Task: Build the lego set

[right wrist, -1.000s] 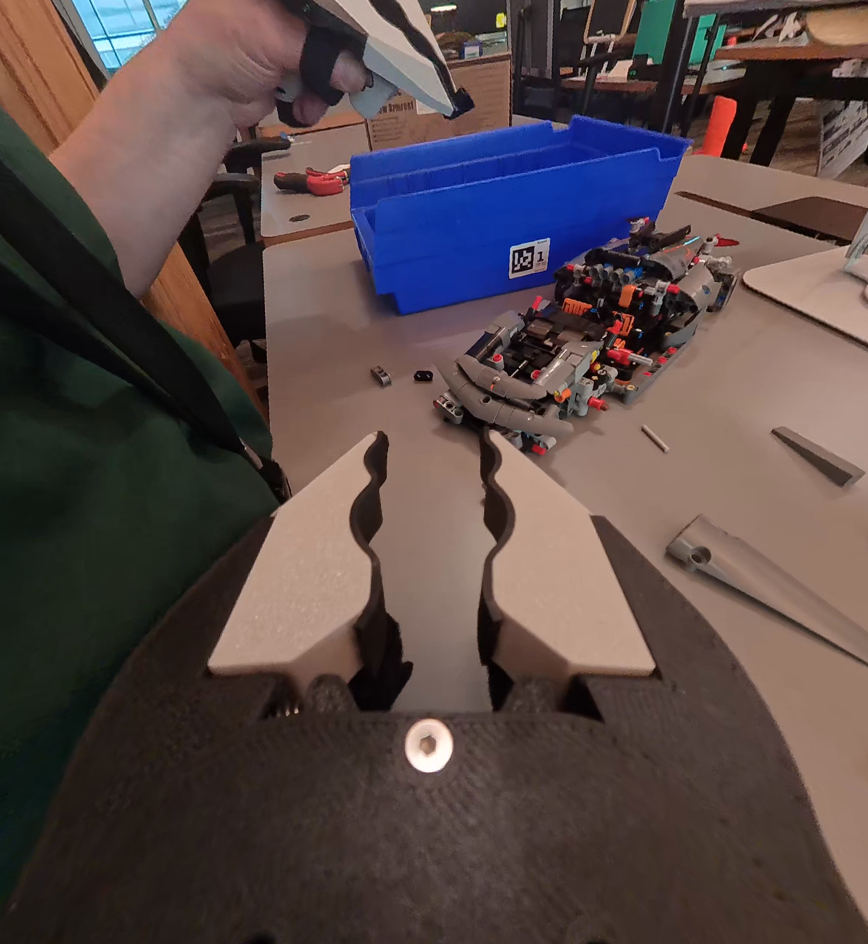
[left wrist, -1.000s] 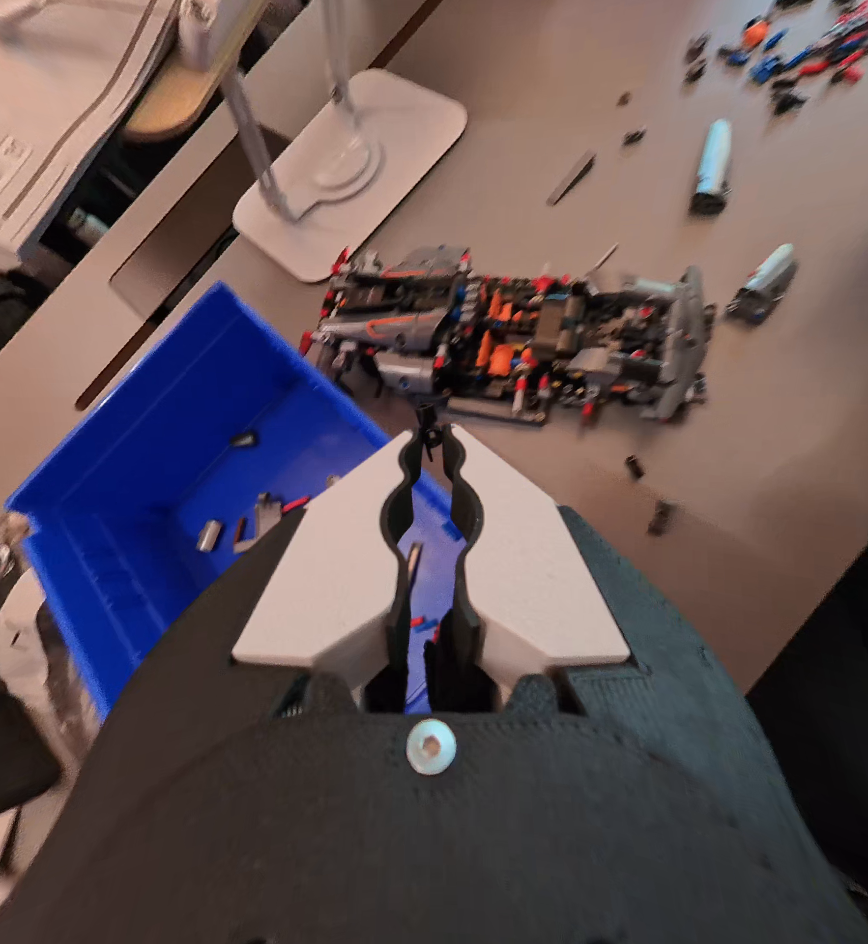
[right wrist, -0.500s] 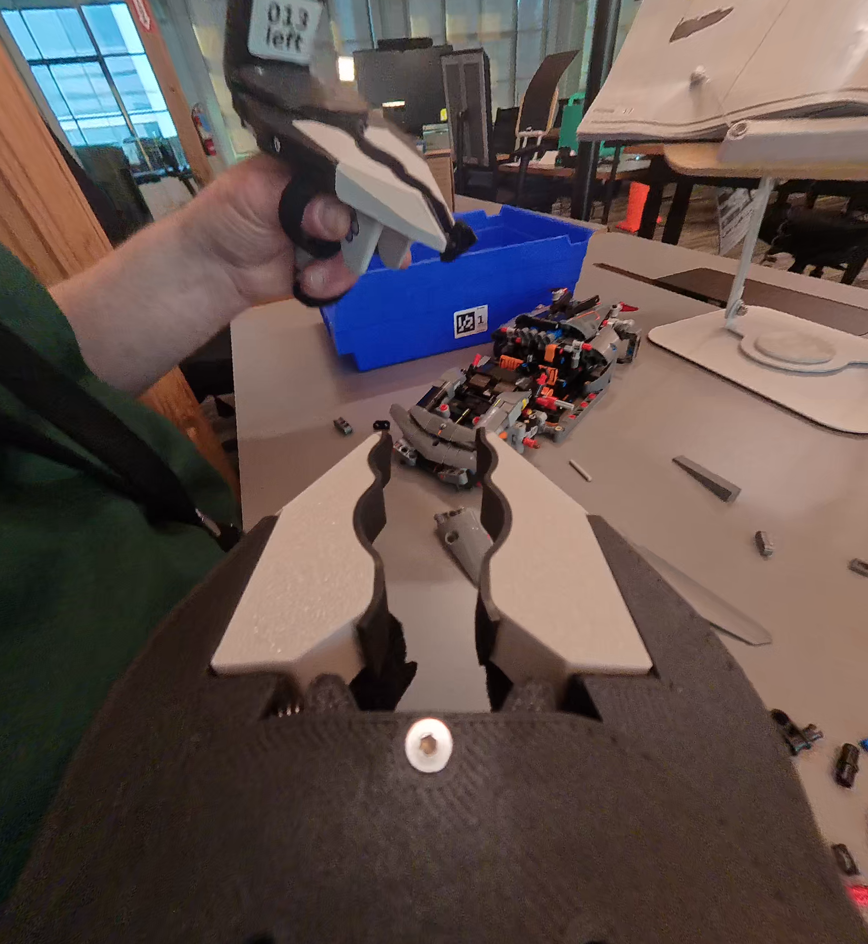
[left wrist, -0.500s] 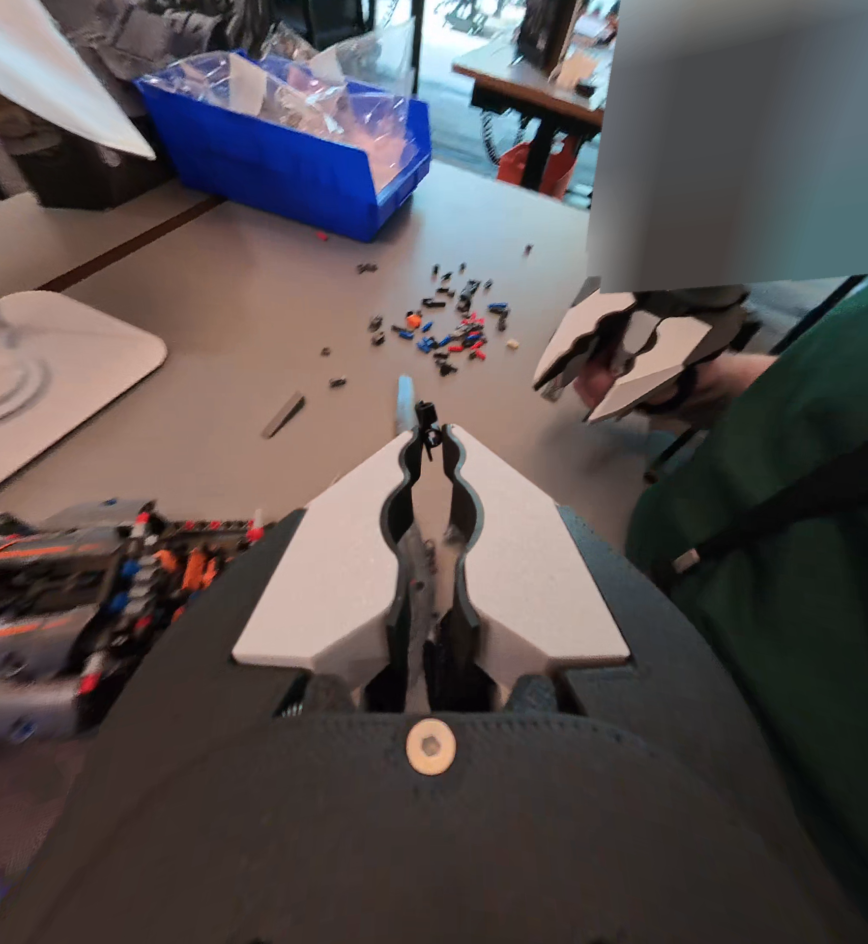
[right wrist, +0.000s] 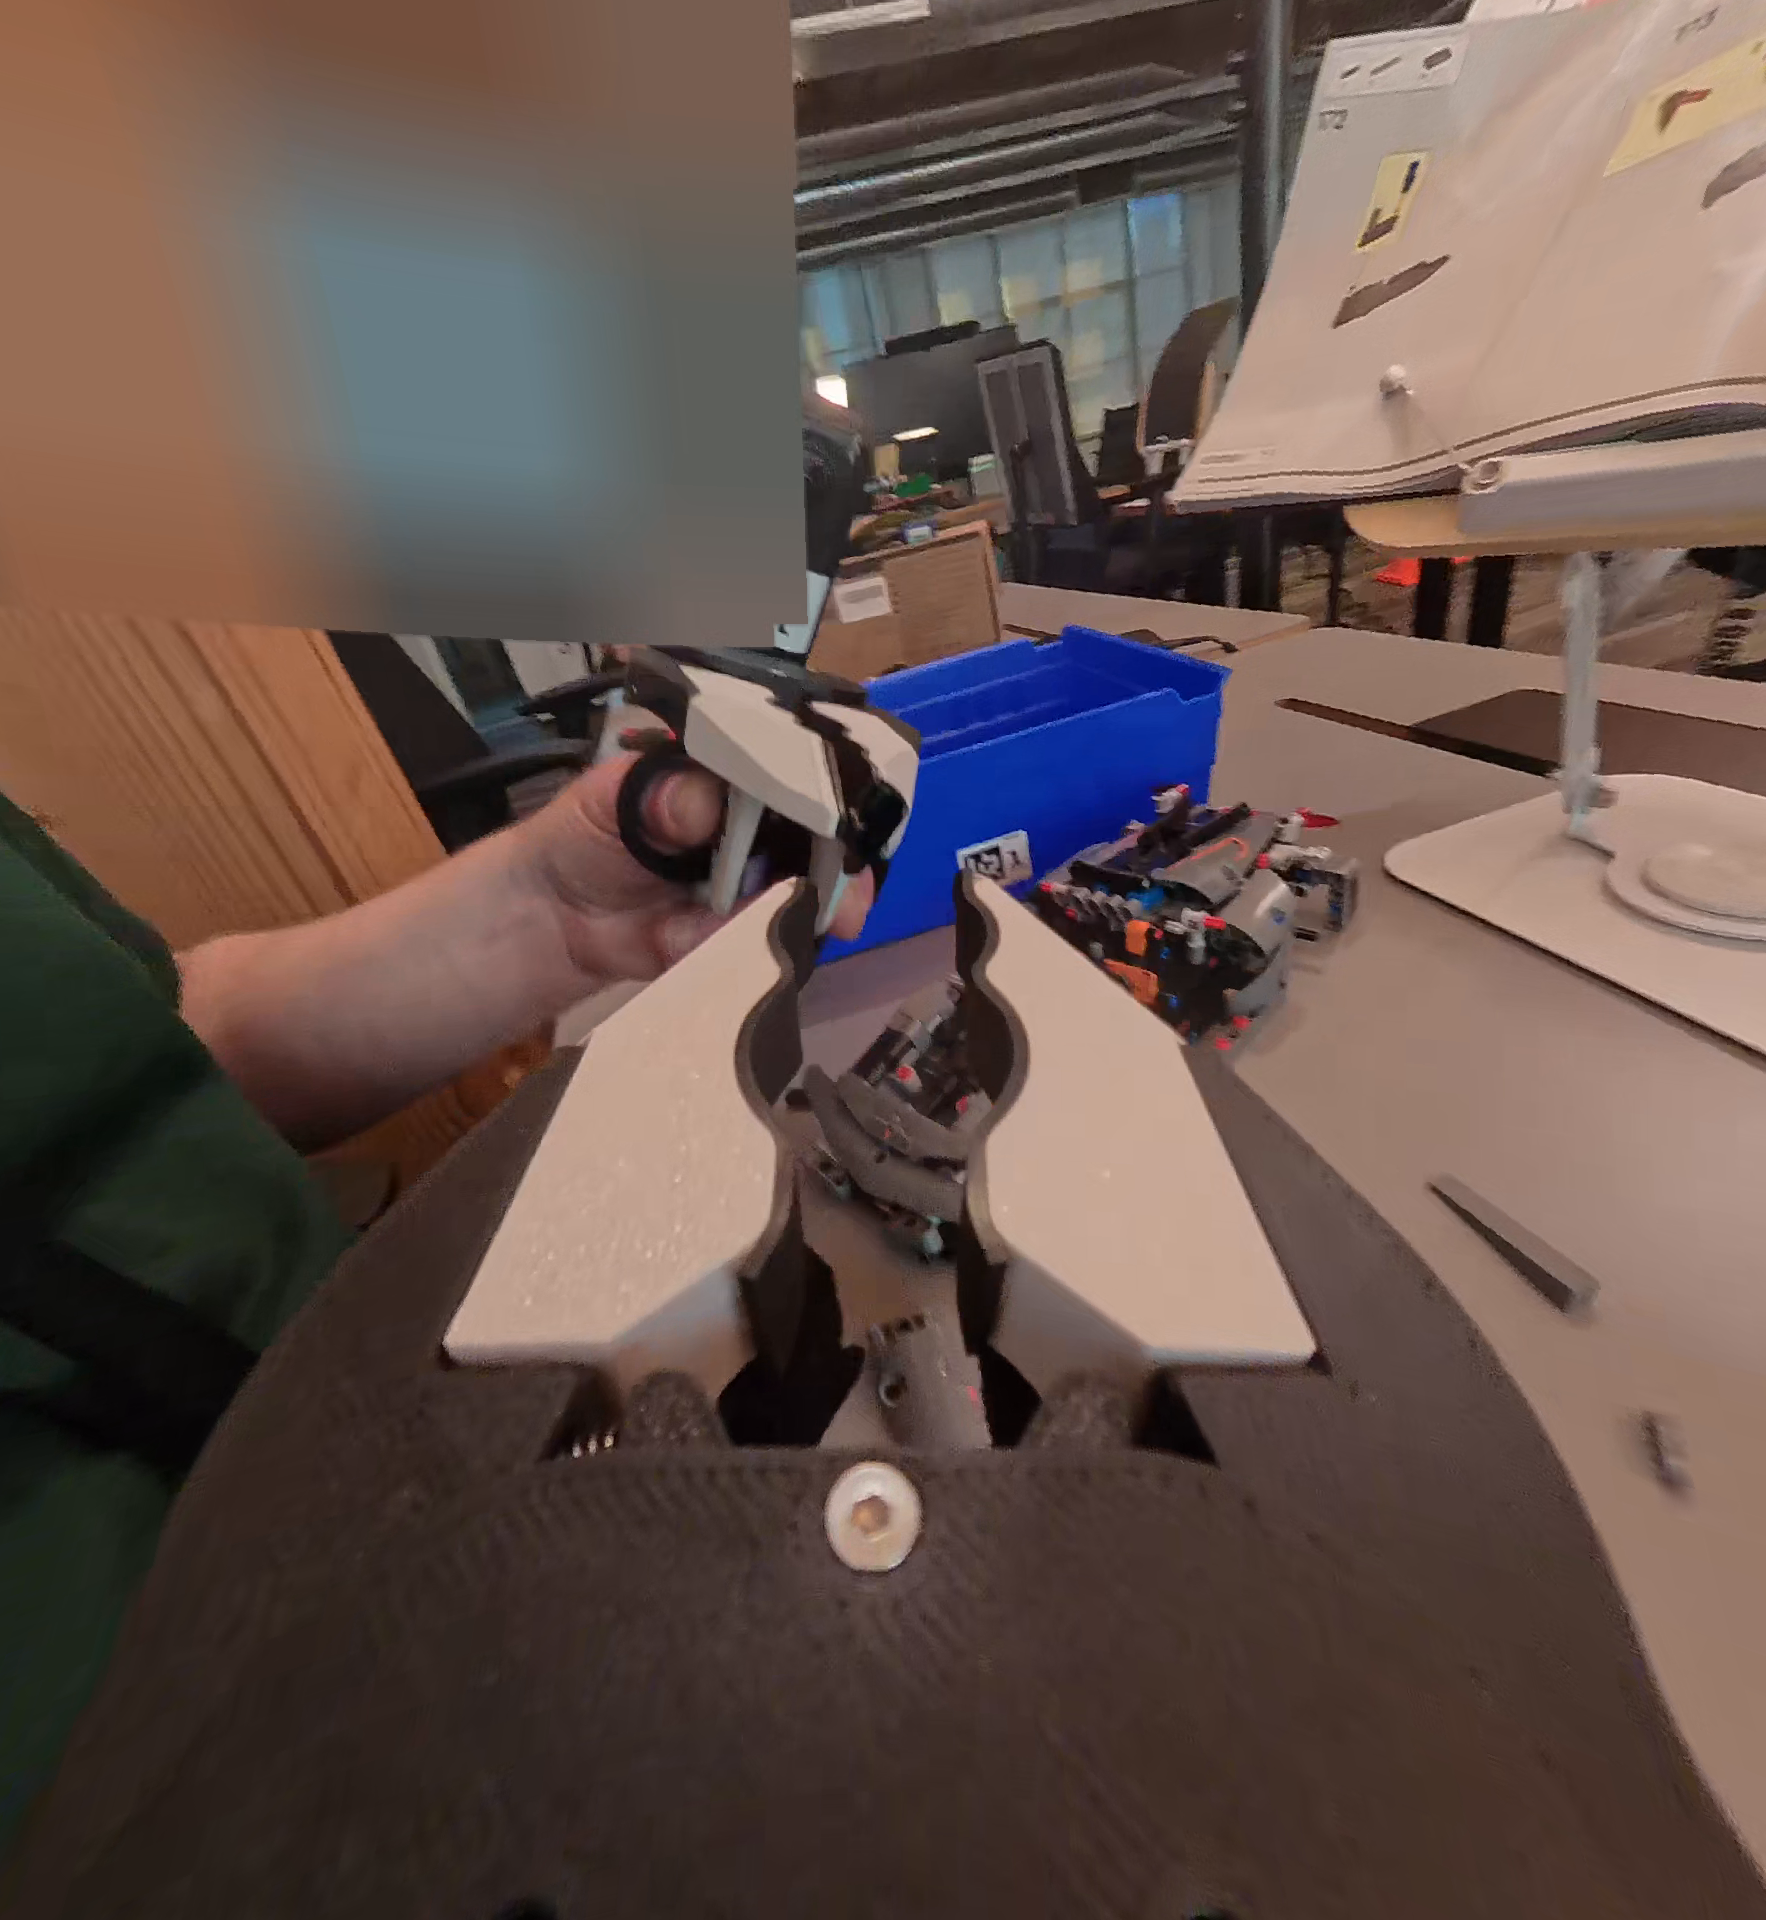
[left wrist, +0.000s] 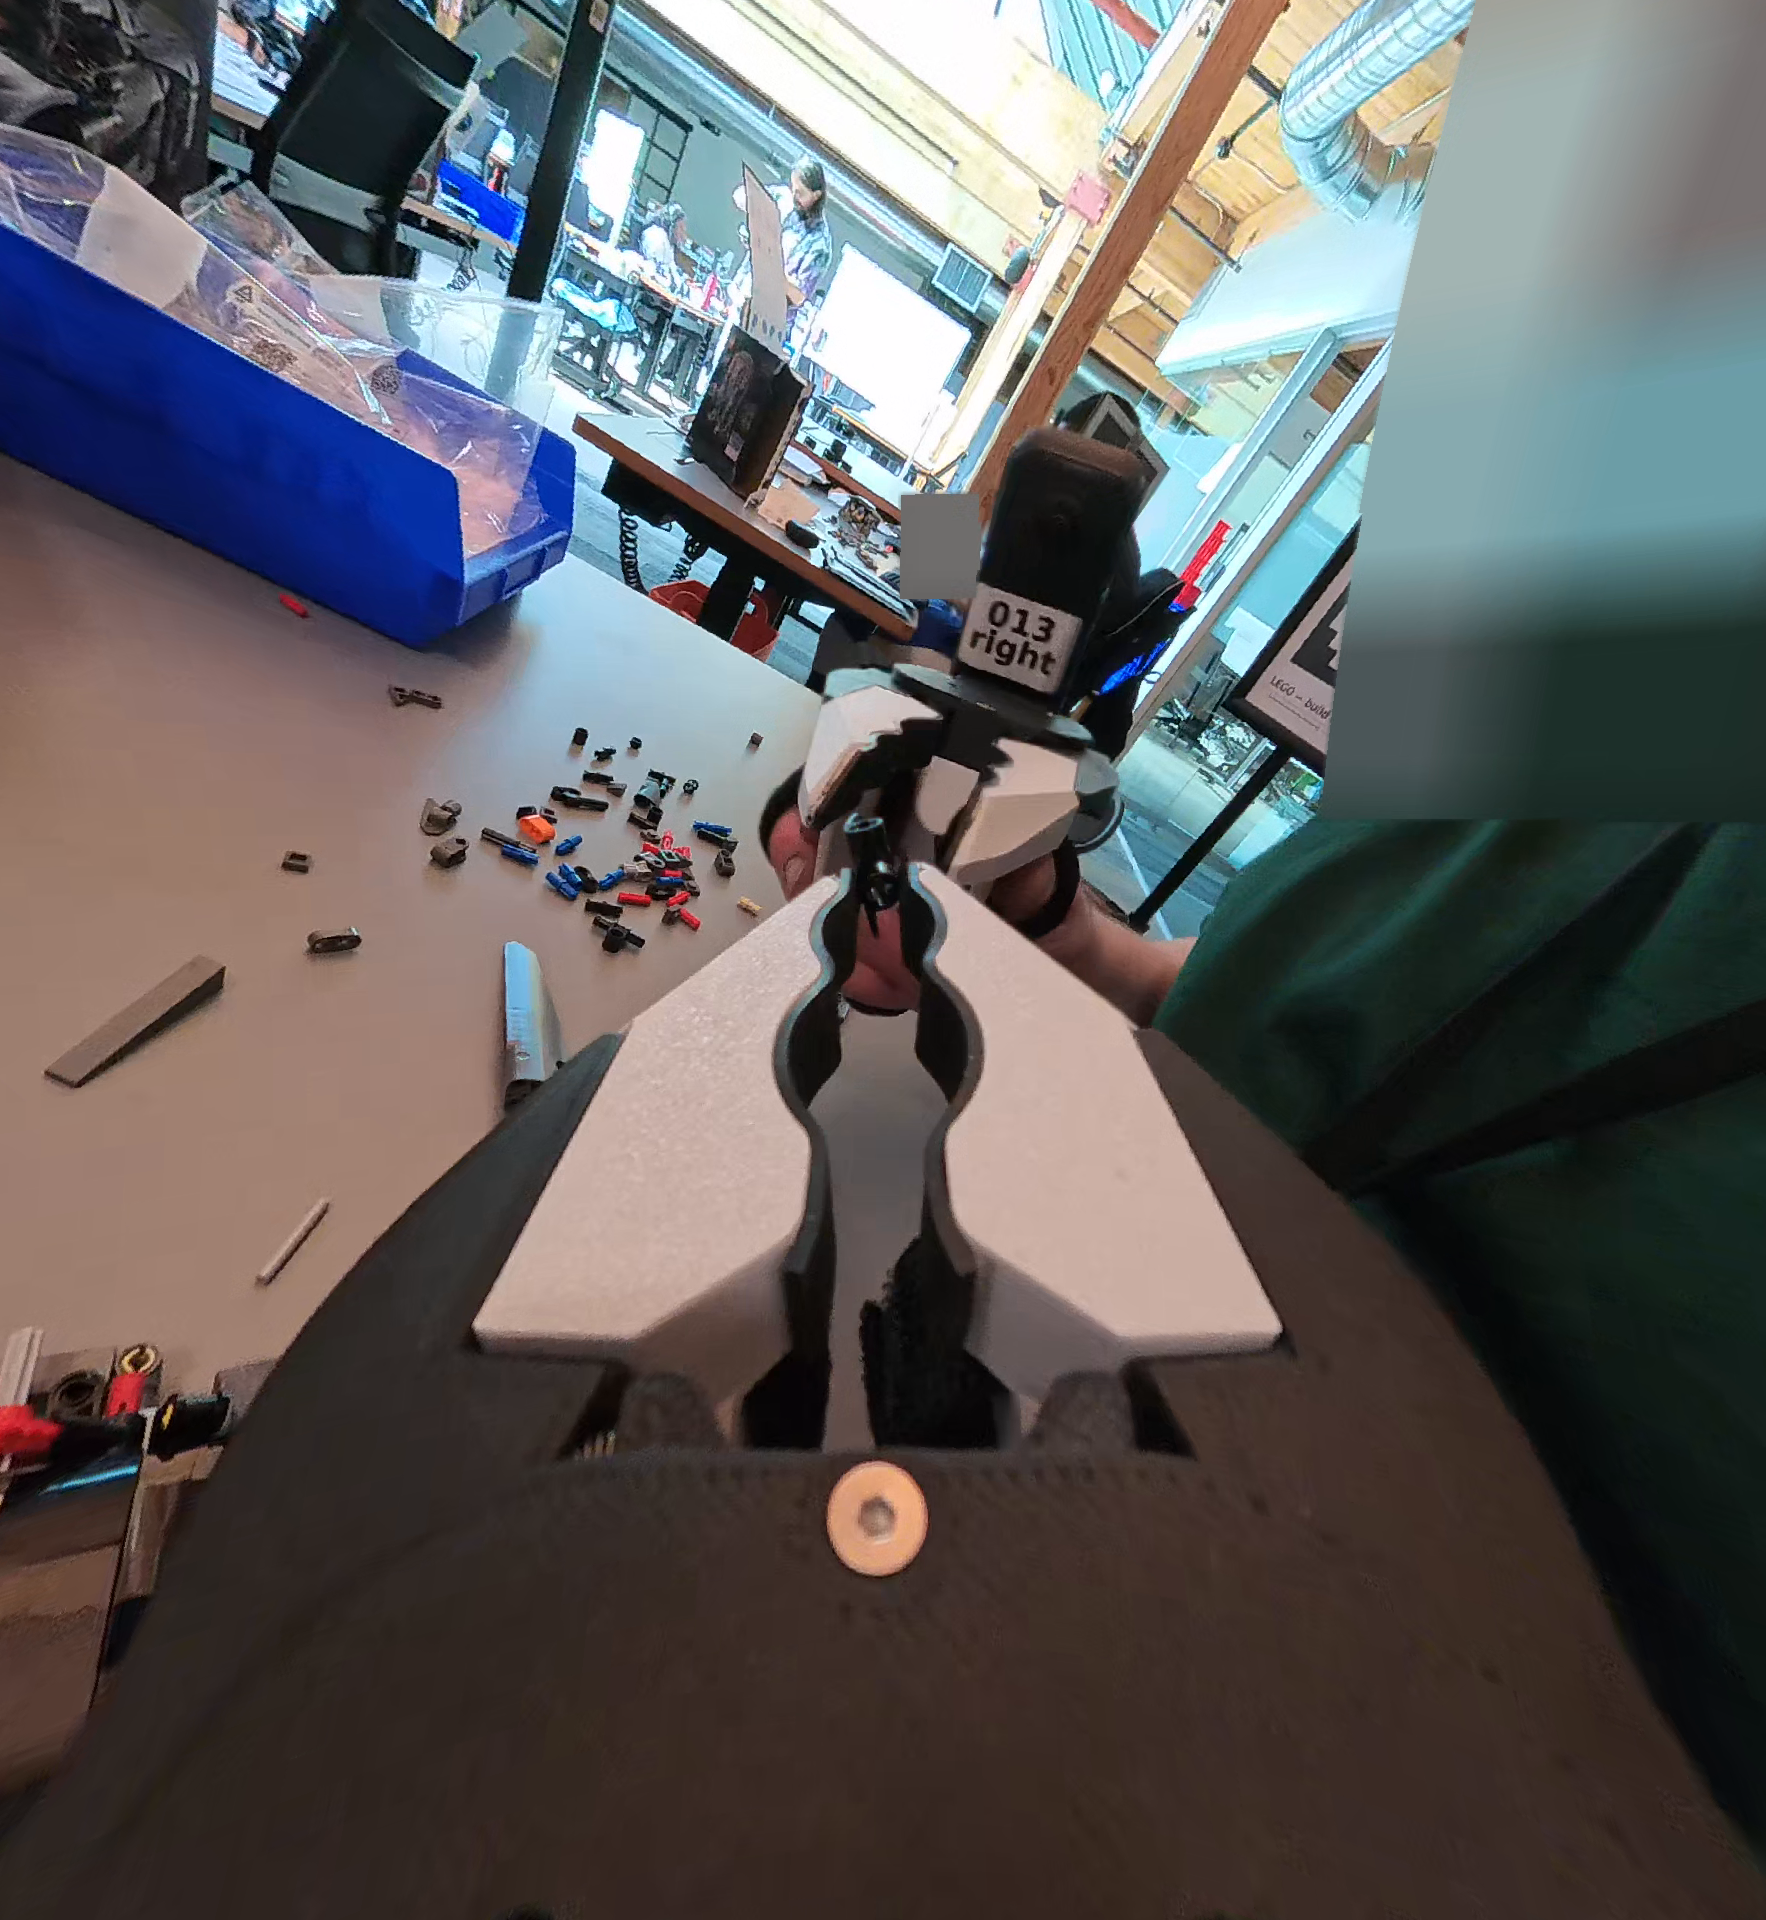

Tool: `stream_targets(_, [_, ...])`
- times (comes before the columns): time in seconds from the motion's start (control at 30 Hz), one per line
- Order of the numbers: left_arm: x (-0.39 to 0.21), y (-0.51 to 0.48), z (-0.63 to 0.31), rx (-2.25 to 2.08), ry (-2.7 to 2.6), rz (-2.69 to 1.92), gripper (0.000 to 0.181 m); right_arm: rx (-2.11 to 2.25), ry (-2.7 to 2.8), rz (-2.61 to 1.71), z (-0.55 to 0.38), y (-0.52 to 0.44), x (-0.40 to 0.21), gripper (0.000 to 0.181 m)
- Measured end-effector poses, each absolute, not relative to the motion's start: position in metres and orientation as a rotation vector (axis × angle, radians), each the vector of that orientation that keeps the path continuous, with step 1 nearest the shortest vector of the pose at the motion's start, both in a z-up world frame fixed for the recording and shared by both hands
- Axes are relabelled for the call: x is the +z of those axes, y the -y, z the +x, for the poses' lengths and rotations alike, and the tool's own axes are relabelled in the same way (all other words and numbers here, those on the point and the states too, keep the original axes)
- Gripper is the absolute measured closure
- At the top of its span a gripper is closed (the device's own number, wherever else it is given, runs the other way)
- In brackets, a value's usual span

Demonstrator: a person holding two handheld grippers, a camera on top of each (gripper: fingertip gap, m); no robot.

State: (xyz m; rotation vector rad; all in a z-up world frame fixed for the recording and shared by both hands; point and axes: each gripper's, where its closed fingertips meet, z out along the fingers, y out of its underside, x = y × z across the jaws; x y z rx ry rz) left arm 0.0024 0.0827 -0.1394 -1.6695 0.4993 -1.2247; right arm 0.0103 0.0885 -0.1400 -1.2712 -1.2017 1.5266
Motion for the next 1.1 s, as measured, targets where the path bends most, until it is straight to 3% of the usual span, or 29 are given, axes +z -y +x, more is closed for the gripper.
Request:
stream_targets(0.27, [-0.139,-0.083,0.005,-1.143,-0.56,-1.663,0.176,1.754,1.192,-1.239,-0.009,-0.082,-0.13,0.158])
stream_targets(0.6, [-0.127,-0.081,-0.004,-1.111,-0.589,-1.598,0.177,1.918,1.176,-1.203,-0.017,-0.081,-0.118,0.175])
stream_targets(1.1, [-0.102,-0.1,-0.022,-1.043,-0.442,-1.513,0.171,2.288,0.878,-1.182,-0.024,-0.115,-0.092,0.176])
